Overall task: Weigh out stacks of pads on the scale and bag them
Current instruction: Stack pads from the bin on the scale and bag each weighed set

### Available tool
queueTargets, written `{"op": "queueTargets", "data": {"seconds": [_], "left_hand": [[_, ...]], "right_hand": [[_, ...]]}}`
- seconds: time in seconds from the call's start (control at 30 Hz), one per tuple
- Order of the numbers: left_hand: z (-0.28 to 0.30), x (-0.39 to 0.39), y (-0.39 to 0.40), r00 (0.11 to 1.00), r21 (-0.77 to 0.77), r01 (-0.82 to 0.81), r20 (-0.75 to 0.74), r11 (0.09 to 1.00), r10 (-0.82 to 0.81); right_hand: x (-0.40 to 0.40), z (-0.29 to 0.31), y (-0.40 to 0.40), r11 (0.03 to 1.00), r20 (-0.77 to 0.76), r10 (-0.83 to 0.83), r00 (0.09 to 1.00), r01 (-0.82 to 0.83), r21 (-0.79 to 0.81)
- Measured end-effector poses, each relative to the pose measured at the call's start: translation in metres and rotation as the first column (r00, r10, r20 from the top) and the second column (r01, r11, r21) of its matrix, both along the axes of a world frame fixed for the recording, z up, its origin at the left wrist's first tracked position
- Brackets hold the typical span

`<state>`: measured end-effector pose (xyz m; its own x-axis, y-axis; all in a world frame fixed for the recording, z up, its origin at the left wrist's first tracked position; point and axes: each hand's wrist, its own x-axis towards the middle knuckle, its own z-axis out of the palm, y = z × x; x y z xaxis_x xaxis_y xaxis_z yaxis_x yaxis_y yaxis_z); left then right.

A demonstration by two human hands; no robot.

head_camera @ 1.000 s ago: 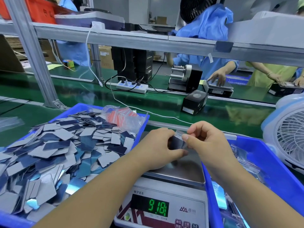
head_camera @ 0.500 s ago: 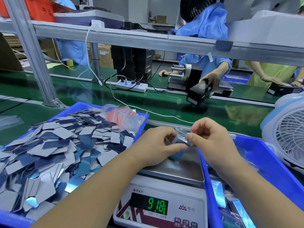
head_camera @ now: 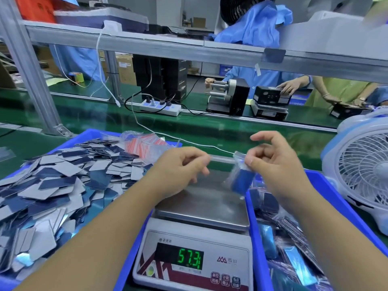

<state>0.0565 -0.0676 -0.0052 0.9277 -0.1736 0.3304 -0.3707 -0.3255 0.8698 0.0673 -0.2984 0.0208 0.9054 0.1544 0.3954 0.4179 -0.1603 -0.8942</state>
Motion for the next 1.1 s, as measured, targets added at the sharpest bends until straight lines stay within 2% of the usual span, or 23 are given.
{"op": "queueTargets", "data": {"seconds": [0.07, 0.1, 0.17, 0.2, 0.23, 0.27, 0.3, 0.33, 0.53, 0.6, 0.7, 0.83, 0.9, 1.03, 1.1], "left_hand": [[0.003, 0.003, 0.012, 0.993, -0.003, -0.116, 0.001, 0.993, 0.116], [0.003, 0.005, 0.018, 0.987, 0.001, -0.163, -0.007, 0.987, 0.163], [0.002, 0.009, 0.027, 0.976, 0.001, -0.214, -0.033, 0.977, 0.213], [0.000, 0.011, 0.030, 0.973, 0.004, -0.228, -0.046, 0.974, 0.228], [-0.001, 0.012, 0.031, 0.968, 0.016, -0.243, -0.058, 0.970, 0.243], [-0.003, 0.013, 0.032, 0.964, 0.038, -0.256, -0.071, 0.966, 0.258], [-0.005, 0.014, 0.034, 0.959, 0.063, -0.266, -0.086, 0.962, 0.271], [-0.006, 0.015, 0.034, 0.954, 0.085, -0.276, -0.101, 0.957, 0.284], [-0.009, 0.019, 0.037, 0.895, 0.129, -0.388, -0.183, 0.913, 0.406], [-0.002, 0.020, 0.046, 0.868, 0.247, -0.389, -0.223, 0.887, 0.443], [0.013, 0.022, 0.069, 0.838, 0.538, -0.340, -0.198, 0.771, 0.508], [0.025, 0.019, 0.089, 0.835, 0.767, -0.253, -0.135, 0.590, 0.533], [0.024, 0.016, 0.092, 0.839, 0.832, -0.171, -0.158, 0.528, 0.521], [0.018, 0.010, 0.096, 0.819, 0.841, -0.068, -0.260, 0.536, 0.512], [0.014, 0.010, 0.099, 0.828, 0.894, 0.002, -0.252, 0.448, 0.500]], "right_hand": [[0.006, 0.007, -0.017, 0.995, -0.019, -0.097, 0.995, 0.097, -0.002], [0.010, 0.009, -0.026, 0.987, -0.041, -0.153, 0.987, 0.150, -0.062], [0.016, 0.009, -0.041, 0.927, -0.110, -0.244, 0.964, 0.198, -0.318], [0.018, 0.007, -0.046, 0.840, -0.124, -0.292, 0.948, 0.192, -0.507], [0.020, 0.004, -0.050, 0.710, -0.102, -0.341, 0.935, 0.185, -0.679], [0.021, 0.001, -0.051, 0.583, -0.049, -0.378, 0.925, 0.196, -0.789], [0.022, -0.002, -0.050, 0.504, 0.002, -0.394, 0.919, 0.218, -0.836], [0.023, -0.004, -0.048, 0.480, 0.032, -0.394, 0.919, 0.235, -0.845], [0.026, -0.020, -0.034, 0.460, 0.064, -0.300, 0.952, 0.203, -0.864], [0.025, -0.026, -0.028, 0.449, 0.046, -0.264, 0.963, 0.165, -0.878], [0.020, -0.027, -0.018, 0.434, 0.025, -0.221, 0.975, 0.121, -0.893], [0.009, -0.023, -0.004, 0.471, 0.056, -0.173, 0.983, 0.133, -0.872], [0.003, -0.020, 0.002, 0.482, 0.100, -0.154, 0.983, 0.163, -0.861], [-0.006, -0.017, 0.014, 0.514, 0.129, -0.111, 0.985, 0.168, -0.841], [-0.009, -0.019, 0.018, 0.525, 0.128, -0.097, 0.987, 0.160, -0.836]]}}
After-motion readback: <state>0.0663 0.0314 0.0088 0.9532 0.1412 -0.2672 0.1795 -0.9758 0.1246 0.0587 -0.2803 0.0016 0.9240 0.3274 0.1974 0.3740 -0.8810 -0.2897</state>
